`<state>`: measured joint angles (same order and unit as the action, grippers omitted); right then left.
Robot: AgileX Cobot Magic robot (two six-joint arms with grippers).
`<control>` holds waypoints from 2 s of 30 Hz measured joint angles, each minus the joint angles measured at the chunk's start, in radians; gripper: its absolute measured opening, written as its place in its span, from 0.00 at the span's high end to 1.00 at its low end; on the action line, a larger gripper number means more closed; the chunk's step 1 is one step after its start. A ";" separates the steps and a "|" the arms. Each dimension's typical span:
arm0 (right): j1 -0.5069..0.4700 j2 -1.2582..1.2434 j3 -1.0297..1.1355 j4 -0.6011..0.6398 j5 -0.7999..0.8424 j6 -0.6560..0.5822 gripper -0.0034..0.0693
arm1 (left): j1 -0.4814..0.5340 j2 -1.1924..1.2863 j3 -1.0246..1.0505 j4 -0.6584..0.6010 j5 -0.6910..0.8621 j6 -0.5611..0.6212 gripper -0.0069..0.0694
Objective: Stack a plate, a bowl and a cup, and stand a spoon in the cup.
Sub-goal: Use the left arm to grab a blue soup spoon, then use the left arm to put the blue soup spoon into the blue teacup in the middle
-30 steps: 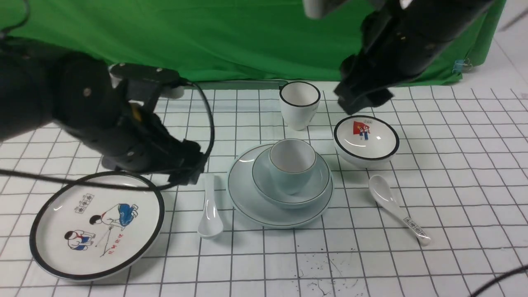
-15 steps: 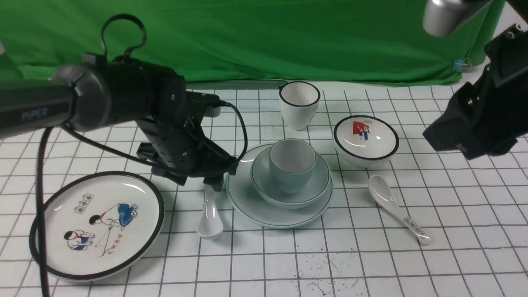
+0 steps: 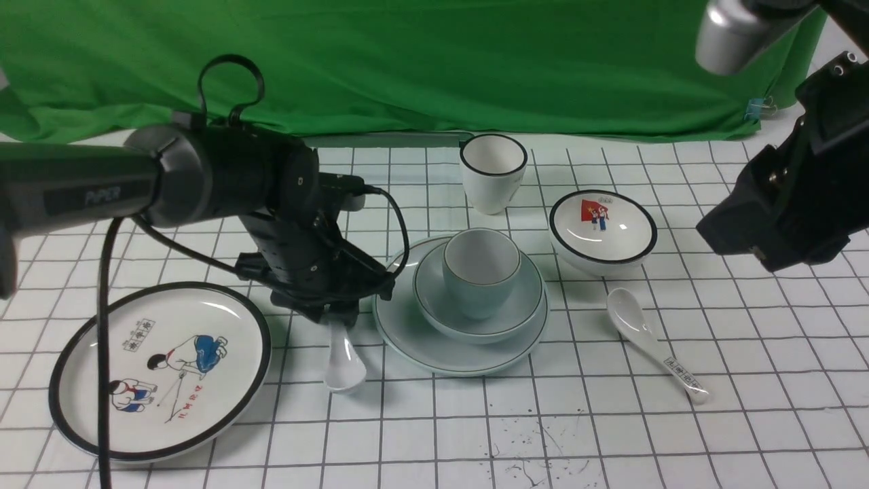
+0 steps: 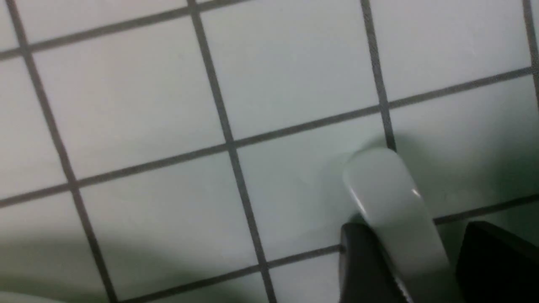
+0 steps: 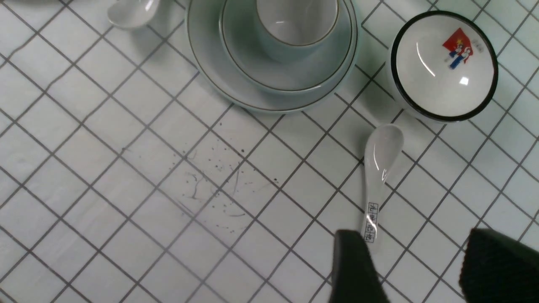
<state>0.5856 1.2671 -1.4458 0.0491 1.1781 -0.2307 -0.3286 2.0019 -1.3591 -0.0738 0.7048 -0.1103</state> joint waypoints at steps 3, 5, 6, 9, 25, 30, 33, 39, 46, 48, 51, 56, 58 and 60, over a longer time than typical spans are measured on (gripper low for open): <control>0.000 0.000 0.000 -0.001 0.000 0.000 0.42 | 0.000 0.000 -0.004 0.002 0.005 0.000 0.80; 0.000 0.000 0.000 -0.001 -0.001 0.000 0.42 | 0.000 -0.002 -0.010 0.003 0.015 0.000 0.81; 0.000 0.000 0.000 -0.001 -0.001 0.000 0.42 | 0.000 -0.006 -0.011 0.011 0.016 0.001 0.81; 0.000 0.000 0.000 -0.002 -0.001 0.000 0.42 | 0.000 -0.040 -0.011 0.037 0.017 0.002 0.81; 0.000 -0.160 0.000 -0.049 0.001 -0.005 0.42 | -0.189 -0.297 -0.018 -0.035 -0.517 0.090 0.81; 0.000 -0.238 0.000 -0.049 0.001 -0.002 0.42 | -0.190 -0.226 -0.018 -0.069 -0.660 0.080 0.81; 0.000 -0.269 0.000 -0.049 0.003 -0.002 0.42 | -0.192 -0.186 -0.018 -0.076 -0.697 0.077 0.81; 0.000 -0.308 0.000 -0.049 0.019 -0.003 0.42 | -0.221 -0.118 -0.018 -0.077 -0.786 0.071 0.81; 0.000 -0.310 0.000 -0.054 0.039 -0.034 0.42 | -0.229 -0.061 -0.018 -0.077 -0.815 0.068 0.81; 0.000 -0.310 0.000 -0.054 0.039 -0.042 0.42 | -0.229 -0.053 -0.018 -0.077 -0.815 0.068 0.81; 0.000 -0.310 0.000 -0.062 0.039 -0.056 0.42 | -0.229 -0.037 -0.018 -0.077 -0.813 0.068 0.81; 0.000 -0.310 0.000 -0.077 0.039 -0.060 0.42 | -0.229 -0.032 -0.018 -0.077 -0.784 0.068 0.81; 0.000 -0.310 0.000 -0.079 0.039 -0.060 0.42 | -0.229 -0.032 -0.018 -0.077 -0.777 0.068 0.79; 0.000 -0.310 0.000 -0.081 0.039 -0.060 0.42 | -0.229 -0.035 -0.018 -0.077 -0.767 0.068 0.74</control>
<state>0.5856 0.9572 -1.4458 -0.0315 1.2171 -0.2906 -0.5580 1.9669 -1.3769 -0.1508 -0.0621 -0.0426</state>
